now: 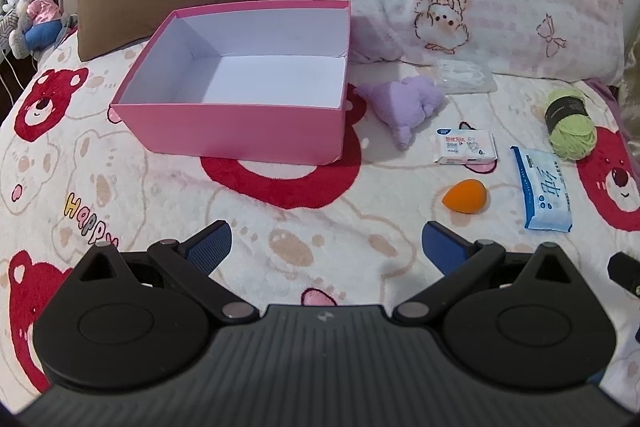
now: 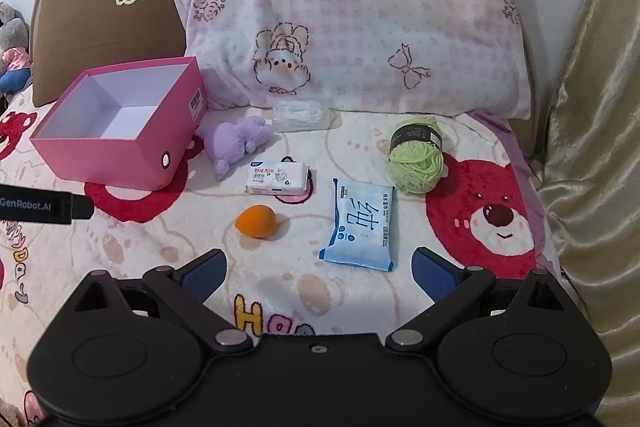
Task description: Organize objects
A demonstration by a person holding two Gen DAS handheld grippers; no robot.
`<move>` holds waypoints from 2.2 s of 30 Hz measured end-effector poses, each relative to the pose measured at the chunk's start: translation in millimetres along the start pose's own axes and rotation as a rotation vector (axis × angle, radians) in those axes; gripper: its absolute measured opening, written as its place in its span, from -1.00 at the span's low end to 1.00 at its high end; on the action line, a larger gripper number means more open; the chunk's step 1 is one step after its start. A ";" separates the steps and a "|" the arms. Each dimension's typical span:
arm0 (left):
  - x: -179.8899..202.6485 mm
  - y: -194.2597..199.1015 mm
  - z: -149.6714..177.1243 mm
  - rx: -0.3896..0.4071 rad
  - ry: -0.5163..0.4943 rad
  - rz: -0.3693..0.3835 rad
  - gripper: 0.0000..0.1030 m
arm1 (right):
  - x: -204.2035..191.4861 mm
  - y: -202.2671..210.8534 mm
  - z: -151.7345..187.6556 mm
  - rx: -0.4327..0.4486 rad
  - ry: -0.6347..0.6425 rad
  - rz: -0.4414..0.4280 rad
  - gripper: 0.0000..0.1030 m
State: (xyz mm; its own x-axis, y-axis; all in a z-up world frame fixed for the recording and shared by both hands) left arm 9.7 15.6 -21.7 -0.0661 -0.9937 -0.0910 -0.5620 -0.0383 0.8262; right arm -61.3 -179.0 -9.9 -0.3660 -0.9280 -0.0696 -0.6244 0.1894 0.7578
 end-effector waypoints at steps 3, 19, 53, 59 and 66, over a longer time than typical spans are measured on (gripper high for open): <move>1.7 0.9 -0.5 0.002 -0.001 0.004 1.00 | 1.6 0.2 0.8 -0.002 -0.003 0.004 0.95; -11.9 -1.3 2.6 -0.008 0.019 -0.009 1.00 | 3.5 0.7 1.7 -0.005 -0.009 0.009 0.95; 20.0 46.9 -18.7 0.079 -0.046 0.026 1.00 | 24.7 2.7 -5.2 -0.016 -0.010 -0.053 0.95; 55.8 59.7 -43.0 0.121 -0.141 0.041 1.00 | 34.8 4.9 -24.4 -0.029 0.057 -0.141 0.92; 95.9 50.2 -63.8 0.094 -0.222 0.043 1.00 | 55.0 8.3 -50.2 -0.060 0.026 -0.218 0.90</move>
State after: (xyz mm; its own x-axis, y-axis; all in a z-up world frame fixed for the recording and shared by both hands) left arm 27.7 -88.4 46.6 -0.2653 -0.9462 -0.1854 -0.6281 0.0237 0.7778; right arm -52.0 -244.6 25.0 -0.2078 -0.9531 -0.2199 -0.6445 -0.0357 0.7637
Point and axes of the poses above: each gripper's, at about its wrist camera, not at the fingertips, and y roughly against the way its jaws point, x to its right, z to its underside, the point moved 4 cm from there along -y, roughly the way its jaws point, and after that the axes turned 9 degrees about -y, right-handed, at the moved point
